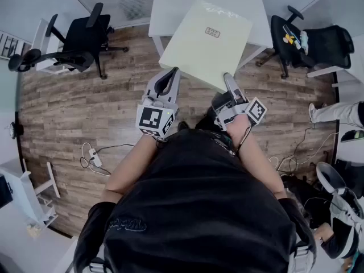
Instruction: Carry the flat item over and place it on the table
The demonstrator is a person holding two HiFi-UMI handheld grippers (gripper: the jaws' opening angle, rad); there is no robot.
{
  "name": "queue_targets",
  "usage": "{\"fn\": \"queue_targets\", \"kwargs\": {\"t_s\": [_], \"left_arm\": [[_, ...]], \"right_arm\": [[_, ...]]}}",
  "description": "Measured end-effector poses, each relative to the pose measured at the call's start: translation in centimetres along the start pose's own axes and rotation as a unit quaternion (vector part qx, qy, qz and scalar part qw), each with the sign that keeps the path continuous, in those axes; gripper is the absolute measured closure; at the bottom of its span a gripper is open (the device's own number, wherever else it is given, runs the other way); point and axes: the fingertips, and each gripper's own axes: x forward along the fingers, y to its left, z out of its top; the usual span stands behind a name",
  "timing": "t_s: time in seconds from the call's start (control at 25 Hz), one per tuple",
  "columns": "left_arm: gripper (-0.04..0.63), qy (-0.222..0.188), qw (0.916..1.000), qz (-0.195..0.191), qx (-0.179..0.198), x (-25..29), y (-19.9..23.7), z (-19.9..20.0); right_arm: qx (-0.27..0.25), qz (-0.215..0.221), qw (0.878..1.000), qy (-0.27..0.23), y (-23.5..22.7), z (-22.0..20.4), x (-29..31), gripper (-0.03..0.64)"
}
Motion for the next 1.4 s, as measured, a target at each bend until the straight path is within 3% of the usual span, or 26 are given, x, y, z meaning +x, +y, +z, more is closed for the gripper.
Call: {"fn": "queue_targets", "kwargs": {"t_s": [0.76, 1.4], "left_arm": [[0.581, 0.009, 0.9998, 0.011, -0.011, 1.9, -1.2, -1.1], [0.580, 0.008, 0.9997, 0.021, -0.007, 13.7, -5.1, -1.0]], "right_arm": [[0.014, 0.006, 1.000, 0.015, -0.7, 2.3, -0.2, 0.318], [0.007, -0.002, 0.999, 0.043, -1.2, 13.8, 1.0, 0.318]]}}
